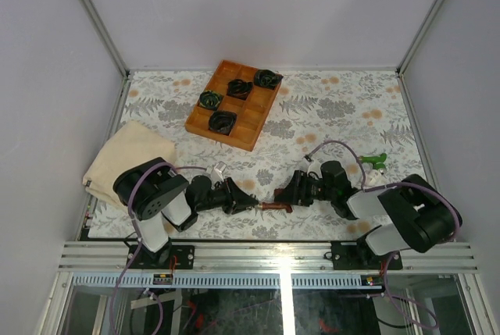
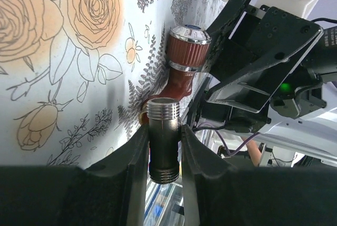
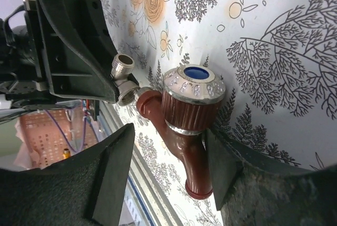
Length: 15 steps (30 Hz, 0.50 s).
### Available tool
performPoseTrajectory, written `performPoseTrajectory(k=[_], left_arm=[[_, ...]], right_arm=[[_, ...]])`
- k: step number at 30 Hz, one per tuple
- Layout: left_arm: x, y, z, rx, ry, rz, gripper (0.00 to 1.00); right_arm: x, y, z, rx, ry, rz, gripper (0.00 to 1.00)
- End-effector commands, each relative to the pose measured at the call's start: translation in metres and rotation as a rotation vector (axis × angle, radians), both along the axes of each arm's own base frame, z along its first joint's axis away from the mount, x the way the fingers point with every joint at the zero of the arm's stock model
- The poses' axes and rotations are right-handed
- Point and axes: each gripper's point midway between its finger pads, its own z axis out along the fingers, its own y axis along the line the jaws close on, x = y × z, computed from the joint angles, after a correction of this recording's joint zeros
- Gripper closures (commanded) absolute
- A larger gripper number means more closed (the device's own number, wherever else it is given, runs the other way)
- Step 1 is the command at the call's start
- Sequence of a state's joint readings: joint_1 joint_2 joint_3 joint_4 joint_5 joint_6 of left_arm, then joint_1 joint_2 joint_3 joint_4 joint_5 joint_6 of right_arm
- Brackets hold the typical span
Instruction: Install the water faucets
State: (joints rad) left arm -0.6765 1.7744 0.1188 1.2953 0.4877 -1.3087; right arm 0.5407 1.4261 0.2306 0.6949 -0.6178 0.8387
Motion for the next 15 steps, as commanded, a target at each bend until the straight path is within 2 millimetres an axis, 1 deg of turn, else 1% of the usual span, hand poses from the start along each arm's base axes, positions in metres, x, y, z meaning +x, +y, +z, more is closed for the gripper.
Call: performPoseTrajectory(k=[1, 5, 6, 7, 8, 12, 15], left_arm=[[0.009, -0.009, 0.019, -0.066, -0.082, 0.0, 1.0], [0.009, -0.009, 0.018, -0.063, -0.078, -0.001, 1.0], [0.009, -0.009, 0.017, -0.063, -0.077, -0.001, 1.0], [0.009, -0.009, 0.017, -0.063, -0.076, -0.001, 1.0], [0.008, -0.009, 0.017, -0.063, -0.078, -0.002, 1.0], [0.009, -0.009, 0.017, -0.061, -0.073, 0.003, 1.0], [0.008, -0.008, 0.02, -0.064, -0.078, 0.005, 1.0]], right_arm=[[-0.001, 0.003, 0.003, 0.081, 0.008, -0.032, 0.38], [-0.003, 0.007, 0.006, 0.146, 0.01, -0.033, 0.39], [-0.005, 0.009, 0.005, 0.156, 0.017, -0.025, 0.39], [-0.006, 0.011, 0.008, 0.176, 0.012, -0.012, 0.39], [-0.009, 0.013, 0.005, 0.185, 0.027, -0.002, 0.4], [-0.012, 0.021, 0.012, 0.249, 0.041, 0.022, 0.42], [-0.013, 0.018, 0.005, 0.223, 0.051, 0.01, 0.43]])
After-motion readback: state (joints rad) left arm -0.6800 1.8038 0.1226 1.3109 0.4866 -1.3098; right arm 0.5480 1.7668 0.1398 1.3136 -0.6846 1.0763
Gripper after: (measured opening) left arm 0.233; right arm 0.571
